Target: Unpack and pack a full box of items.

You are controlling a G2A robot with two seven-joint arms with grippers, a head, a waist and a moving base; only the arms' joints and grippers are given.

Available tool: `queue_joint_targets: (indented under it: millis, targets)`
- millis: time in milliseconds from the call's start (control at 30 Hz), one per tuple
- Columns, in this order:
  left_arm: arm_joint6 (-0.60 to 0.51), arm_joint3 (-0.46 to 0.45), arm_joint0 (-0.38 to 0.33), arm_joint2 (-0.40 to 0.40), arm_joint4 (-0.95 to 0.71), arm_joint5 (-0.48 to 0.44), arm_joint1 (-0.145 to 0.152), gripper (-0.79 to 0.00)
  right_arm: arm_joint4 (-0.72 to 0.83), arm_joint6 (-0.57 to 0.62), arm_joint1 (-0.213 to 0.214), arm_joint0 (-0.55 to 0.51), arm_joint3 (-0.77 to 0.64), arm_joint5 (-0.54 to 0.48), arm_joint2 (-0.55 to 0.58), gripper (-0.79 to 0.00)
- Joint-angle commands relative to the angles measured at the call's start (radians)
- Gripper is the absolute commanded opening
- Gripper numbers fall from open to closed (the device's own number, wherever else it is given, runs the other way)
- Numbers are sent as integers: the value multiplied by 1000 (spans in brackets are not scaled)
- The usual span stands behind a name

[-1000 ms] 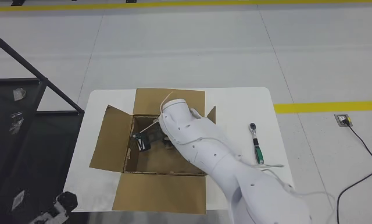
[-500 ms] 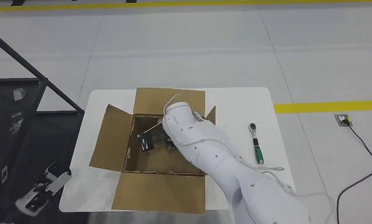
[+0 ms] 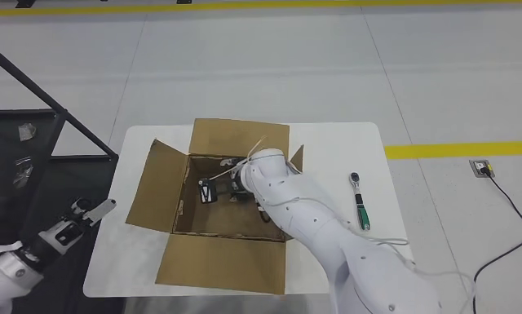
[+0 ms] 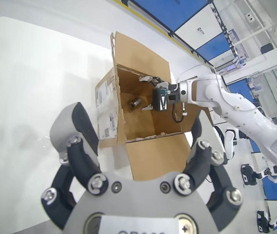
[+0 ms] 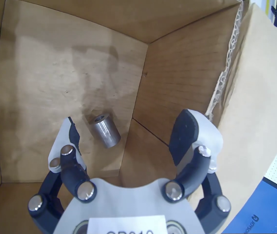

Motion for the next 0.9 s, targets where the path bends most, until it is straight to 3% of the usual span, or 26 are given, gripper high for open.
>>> queue_joint_targets:
  millis: [0, 167, 333, 667, 867]
  targets:
    - [-47, 24, -68, 47, -30, 17, 5, 0, -5, -2, 5, -8, -9, -2, 0, 0]
    - [-79, 83, -119, 43, -26, -13, 9, 0, -10, -1, 22, -27, -33, -4, 5, 0]
    - [-42, 129, -153, 36, -13, 28, 9, 0, -24, -28, 44, -34, -68, 13, 10, 0]
    - [-47, 131, -153, 42, -7, 40, 9, 0, -40, -9, 54, -39, -92, 19, 8, 0]
    - [-96, 148, -178, 86, -40, 51, 9, 0, -125, -5, 64, -40, -163, 107, -12, 0]
